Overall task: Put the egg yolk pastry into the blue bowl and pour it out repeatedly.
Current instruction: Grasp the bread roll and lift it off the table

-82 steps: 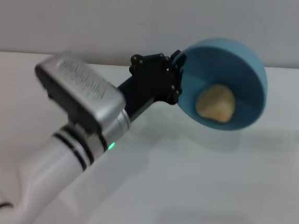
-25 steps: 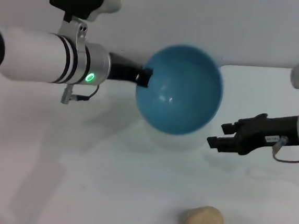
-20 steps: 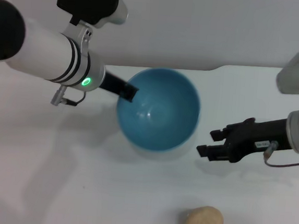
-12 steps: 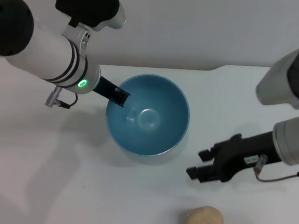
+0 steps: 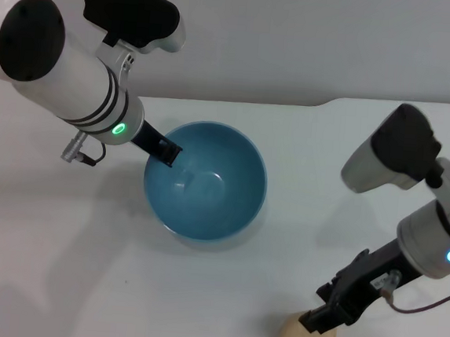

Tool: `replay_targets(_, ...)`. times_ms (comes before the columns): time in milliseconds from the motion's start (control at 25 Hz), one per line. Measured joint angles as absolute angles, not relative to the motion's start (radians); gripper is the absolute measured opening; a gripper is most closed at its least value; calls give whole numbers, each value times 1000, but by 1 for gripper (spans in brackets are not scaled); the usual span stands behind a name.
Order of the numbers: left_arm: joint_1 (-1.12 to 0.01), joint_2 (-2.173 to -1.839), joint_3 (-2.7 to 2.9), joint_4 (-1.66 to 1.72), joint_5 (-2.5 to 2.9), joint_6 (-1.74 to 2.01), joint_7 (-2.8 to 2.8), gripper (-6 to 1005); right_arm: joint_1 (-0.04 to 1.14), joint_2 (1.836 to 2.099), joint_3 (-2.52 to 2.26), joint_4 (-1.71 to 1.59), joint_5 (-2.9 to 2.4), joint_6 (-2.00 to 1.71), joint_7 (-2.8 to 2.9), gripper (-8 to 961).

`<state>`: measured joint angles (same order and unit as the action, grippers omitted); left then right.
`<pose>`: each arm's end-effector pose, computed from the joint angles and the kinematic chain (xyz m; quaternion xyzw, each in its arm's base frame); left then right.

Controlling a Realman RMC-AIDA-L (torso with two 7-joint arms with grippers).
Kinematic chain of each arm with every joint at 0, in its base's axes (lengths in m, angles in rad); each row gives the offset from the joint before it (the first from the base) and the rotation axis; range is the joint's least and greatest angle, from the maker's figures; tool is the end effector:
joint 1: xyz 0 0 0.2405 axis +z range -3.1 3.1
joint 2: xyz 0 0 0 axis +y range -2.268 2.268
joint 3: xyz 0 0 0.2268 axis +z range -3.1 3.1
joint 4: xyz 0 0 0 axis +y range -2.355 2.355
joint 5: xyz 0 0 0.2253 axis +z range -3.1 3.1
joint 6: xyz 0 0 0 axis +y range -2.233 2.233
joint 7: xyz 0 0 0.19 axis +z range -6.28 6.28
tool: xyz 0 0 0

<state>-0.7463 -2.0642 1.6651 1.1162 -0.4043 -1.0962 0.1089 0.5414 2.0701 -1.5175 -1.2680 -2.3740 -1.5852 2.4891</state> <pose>-0.1564 0.4238 -0.0738 -0.8636 -0.3622 0.1364 0.3230 0.1765 0.3144 -0.0700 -0.9340 0.3175 -0.1594 0.0387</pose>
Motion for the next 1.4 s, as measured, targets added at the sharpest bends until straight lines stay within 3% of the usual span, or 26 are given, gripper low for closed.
replay_targets(1160,-762,-2065,1666,1109,-399,-1105,117,3,646,2076,-1725,-1036,-2428,-1442,2600,511)
replay_targets(1400,-760,-2065,1666,1110,-400,-1105,117,4,654,2074,-1727,-1037,-2431,-1440,2601,411)
